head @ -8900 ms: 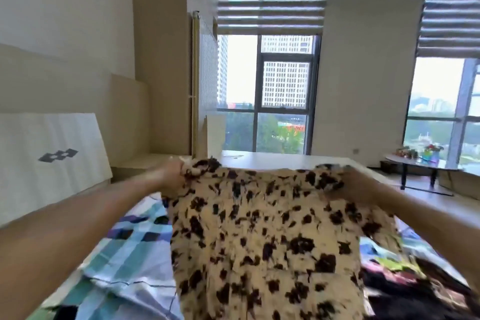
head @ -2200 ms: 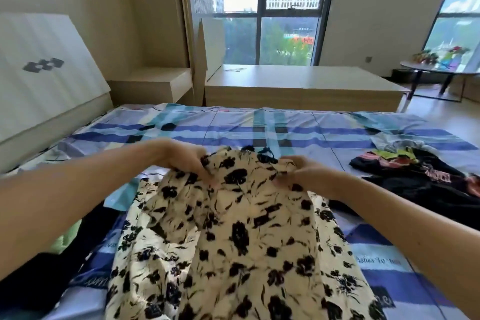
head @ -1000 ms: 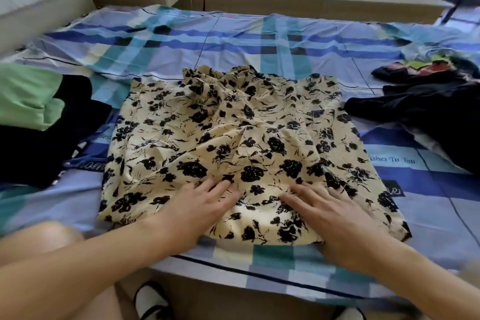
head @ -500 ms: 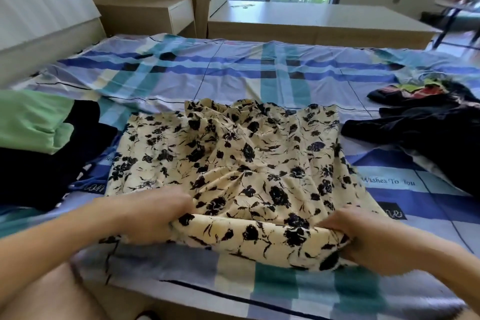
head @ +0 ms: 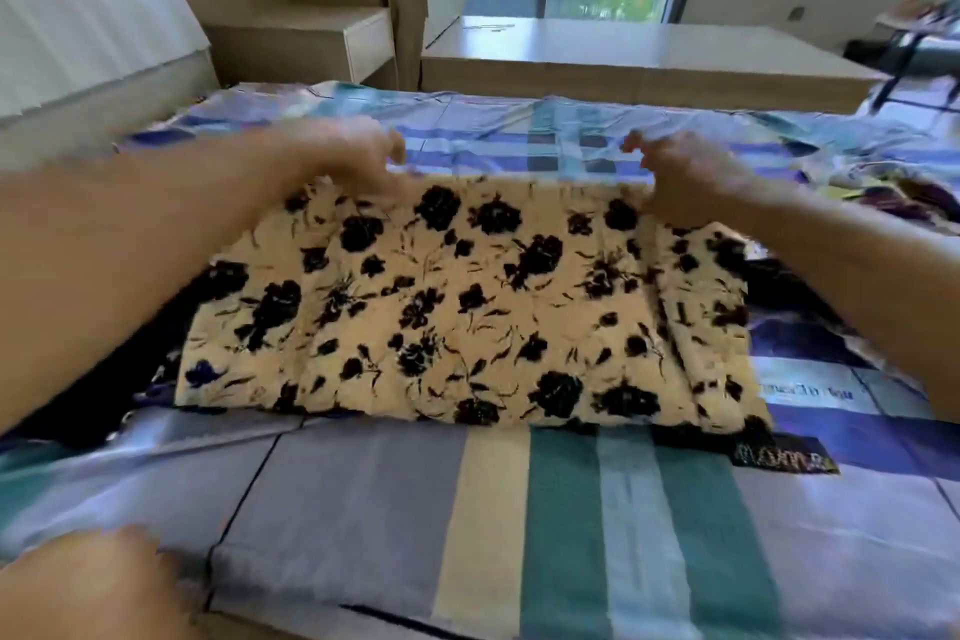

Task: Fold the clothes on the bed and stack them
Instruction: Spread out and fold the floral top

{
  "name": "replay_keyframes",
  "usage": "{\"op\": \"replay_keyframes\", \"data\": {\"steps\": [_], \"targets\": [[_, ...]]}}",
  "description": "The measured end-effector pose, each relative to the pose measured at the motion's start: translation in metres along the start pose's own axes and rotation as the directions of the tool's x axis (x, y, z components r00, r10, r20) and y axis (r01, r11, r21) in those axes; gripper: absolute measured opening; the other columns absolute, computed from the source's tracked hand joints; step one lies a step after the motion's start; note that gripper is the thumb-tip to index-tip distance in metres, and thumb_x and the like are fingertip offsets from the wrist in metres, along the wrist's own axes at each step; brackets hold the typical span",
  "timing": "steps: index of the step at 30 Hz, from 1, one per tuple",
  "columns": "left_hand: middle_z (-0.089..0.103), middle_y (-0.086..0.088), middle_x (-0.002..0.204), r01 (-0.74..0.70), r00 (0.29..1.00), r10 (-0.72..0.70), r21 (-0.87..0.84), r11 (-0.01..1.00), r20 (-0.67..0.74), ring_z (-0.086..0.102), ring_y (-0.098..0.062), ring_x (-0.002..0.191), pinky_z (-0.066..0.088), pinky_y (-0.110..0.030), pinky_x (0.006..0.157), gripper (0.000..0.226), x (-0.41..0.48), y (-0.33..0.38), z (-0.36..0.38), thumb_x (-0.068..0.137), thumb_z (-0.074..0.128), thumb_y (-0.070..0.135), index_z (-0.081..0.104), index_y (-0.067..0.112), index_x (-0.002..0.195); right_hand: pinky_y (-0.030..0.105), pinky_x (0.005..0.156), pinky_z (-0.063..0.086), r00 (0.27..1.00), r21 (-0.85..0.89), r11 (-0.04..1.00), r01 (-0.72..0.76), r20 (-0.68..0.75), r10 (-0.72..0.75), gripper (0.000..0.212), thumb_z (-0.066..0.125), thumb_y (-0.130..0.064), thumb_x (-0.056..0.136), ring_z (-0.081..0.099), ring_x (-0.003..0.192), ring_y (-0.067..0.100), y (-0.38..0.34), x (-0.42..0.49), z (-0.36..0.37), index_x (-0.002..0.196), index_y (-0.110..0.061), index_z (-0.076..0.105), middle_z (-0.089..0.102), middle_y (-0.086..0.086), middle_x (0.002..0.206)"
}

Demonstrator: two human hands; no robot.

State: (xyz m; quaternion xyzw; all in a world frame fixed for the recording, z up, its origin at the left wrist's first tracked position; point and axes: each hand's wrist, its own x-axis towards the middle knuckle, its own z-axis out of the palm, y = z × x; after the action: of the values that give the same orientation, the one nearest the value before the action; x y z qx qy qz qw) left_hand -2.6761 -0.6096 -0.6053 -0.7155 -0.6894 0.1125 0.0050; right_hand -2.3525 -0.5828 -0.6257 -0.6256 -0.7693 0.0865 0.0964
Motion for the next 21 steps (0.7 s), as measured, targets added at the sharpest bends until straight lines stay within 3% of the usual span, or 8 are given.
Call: {"op": "replay_keyframes", "data": {"steps": [1,3,6,9,11,14,17,21], "targets": [[0.055,-0.01,0.135,0.022,0.994,-0.023,-0.007,1.0,-0.109,0.055,-0.03,0.114,0.05,-0.04,0.089,0.051,0.006,0.006,0.014,0.095,0.06,0.035,0.045,0.022,0.141,0.039,0.092,0.049,0.995,-0.127,0.991,0.051,-0.078,-0.061,0.067,0.072,-0.025,0.087,0.056,0.118,0.035,-0.008,0.001,0.024,0.145,-0.015,0.04,0.055,0.018,0.138],[0.038,-0.007,0.155,-0.028,0.992,0.014,-0.111,0.993,-0.126,0.043,-0.031,0.136,0.043,-0.047,0.106,0.063,0.005,0.028,0.064,0.098,0.055,0.038,0.026,0.028,0.153,0.045,0.106,0.042,0.98,-0.048,0.984,0.17,-0.095,-0.174,0.071,0.067,-0.031,0.093,0.048,0.131,0.038,-0.014,-0.017,0.065,0.153,-0.017,0.031,0.045,0.018,0.148],[0.002,0.002,0.168,-0.143,0.989,0.149,-0.223,0.964,0.01,0.001,-0.024,0.154,0.01,-0.057,0.122,0.073,-0.009,0.044,0.159,0.097,0.029,0.067,0.003,0.036,0.158,0.052,0.124,0.01,0.958,-0.043,0.97,0.239,0.171,-0.229,0.073,0.037,-0.063,0.098,0.009,0.154,0.026,0.004,-0.047,0.148,0.159,-0.034,0.01,0.01,0.002,0.168],[-0.021,0.012,0.163,-0.135,0.987,0.153,-0.275,0.952,0.046,-0.022,-0.011,0.15,-0.01,-0.059,0.12,0.096,-0.012,0.031,0.226,0.074,-0.007,0.09,-0.014,0.04,0.155,0.046,0.124,-0.007,0.957,0.044,0.986,0.159,0.24,-0.165,0.087,0.005,-0.088,0.081,-0.019,0.151,0.01,0.049,-0.06,0.197,0.157,-0.045,-0.006,-0.015,-0.012,0.166],[-0.025,0.014,0.16,-0.085,0.994,0.101,-0.269,0.959,0.047,-0.021,-0.011,0.15,-0.014,-0.058,0.119,0.101,-0.01,0.019,0.229,0.069,-0.014,0.091,-0.016,0.039,0.155,0.041,0.124,-0.004,0.969,0.082,0.994,0.073,0.23,-0.091,0.09,-0.001,-0.091,0.075,-0.016,0.152,0.008,0.071,-0.058,0.194,0.155,-0.049,-0.007,-0.013,-0.013,0.166],[-0.021,0.01,0.164,-0.011,0.998,0.025,-0.242,0.97,0.054,-0.02,-0.015,0.151,-0.012,-0.059,0.119,0.094,-0.01,0.002,0.23,0.076,-0.009,0.087,-0.015,0.038,0.156,0.043,0.125,0.0,0.973,-0.042,0.999,0.024,0.229,-0.014,0.095,-0.003,-0.092,0.075,-0.005,0.154,0.013,0.085,-0.057,0.182,0.157,-0.044,0.0,-0.003,-0.007,0.168],[-0.018,0.009,0.165,0.021,0.998,-0.005,-0.281,0.959,0.059,-0.02,-0.016,0.151,-0.014,-0.058,0.119,0.105,-0.012,-0.005,0.232,0.069,-0.014,0.091,-0.01,0.035,0.158,0.051,0.124,0.007,0.976,-0.205,0.971,-0.12,0.157,0.154,0.083,0.02,-0.079,0.091,0.007,0.155,0.021,0.094,-0.06,0.164,0.16,-0.034,0.008,0.005,0.002,0.168],[-0.017,0.002,0.165,0.053,0.998,-0.057,-0.351,0.935,-0.001,-0.02,-0.021,0.151,-0.014,-0.055,0.12,0.09,-0.012,0.031,0.209,0.083,0.002,0.078,-0.006,0.03,0.159,0.05,0.111,0.039,0.878,0.091,0.881,-0.464,0.179,0.444,0.083,0.058,-0.061,0.09,0.041,0.136,0.04,0.108,-0.07,0.133,0.154,-0.018,0.025,0.035,0.022,0.152]]}}
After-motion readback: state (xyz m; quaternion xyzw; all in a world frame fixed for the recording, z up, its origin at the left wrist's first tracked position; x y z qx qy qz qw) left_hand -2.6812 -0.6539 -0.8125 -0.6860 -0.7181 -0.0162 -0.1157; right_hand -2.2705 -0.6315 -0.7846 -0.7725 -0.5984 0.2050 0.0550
